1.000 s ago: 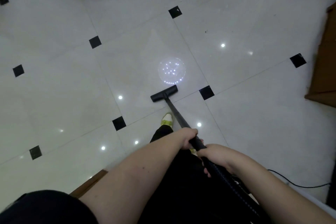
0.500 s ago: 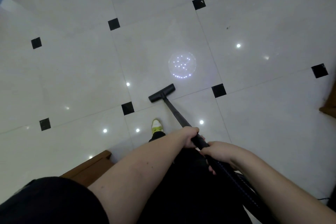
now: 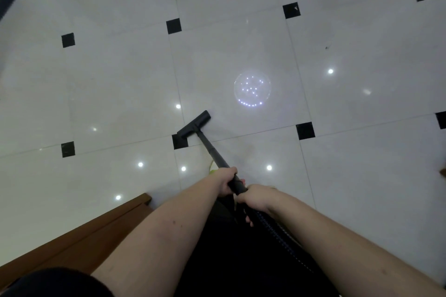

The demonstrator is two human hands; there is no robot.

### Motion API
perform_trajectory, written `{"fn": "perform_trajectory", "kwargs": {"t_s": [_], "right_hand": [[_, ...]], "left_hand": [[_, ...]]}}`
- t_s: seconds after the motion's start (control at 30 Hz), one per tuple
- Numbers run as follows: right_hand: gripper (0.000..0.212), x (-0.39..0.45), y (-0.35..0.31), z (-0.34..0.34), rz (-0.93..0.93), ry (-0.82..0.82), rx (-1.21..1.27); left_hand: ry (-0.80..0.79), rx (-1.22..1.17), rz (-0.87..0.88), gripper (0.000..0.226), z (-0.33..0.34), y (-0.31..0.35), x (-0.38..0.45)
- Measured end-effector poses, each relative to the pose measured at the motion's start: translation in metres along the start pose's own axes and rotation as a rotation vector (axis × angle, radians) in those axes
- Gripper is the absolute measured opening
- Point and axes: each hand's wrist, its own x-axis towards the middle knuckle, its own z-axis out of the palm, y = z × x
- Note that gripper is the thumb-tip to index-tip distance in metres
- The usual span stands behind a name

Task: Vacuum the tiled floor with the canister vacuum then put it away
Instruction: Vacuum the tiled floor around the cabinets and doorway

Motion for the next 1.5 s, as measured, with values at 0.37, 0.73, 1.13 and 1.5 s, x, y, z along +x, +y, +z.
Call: {"fn": "perform_trajectory", "kwargs": {"t_s": [0.37, 0.73, 1.13, 1.5], "right_hand": [[0.014, -0.04, 0.07, -0.047, -0.046, 0.099, 0.243], [0.007, -0.047, 0.081, -0.062, -0.074, 0.134, 0.456], [0.011, -0.021, -0.07, -0.086, -0.09, 0.203, 0.693], [0.014, -0.053, -0.063, -0.102, -0.007, 0.259, 0.765]], "left_hand": [[-0.183, 0.246, -0.044, 0.011, 0.091, -0.011, -0.033], [-0.191, 0.454, -0.056, 0.017, 0.127, 0.003, -0.027], [-0.134, 0.674, 0.044, 0.021, 0.097, 0.158, -0.003], [-0.273, 0.868, -0.115, 0.012, 0.129, 0.157, -0.028]]}}
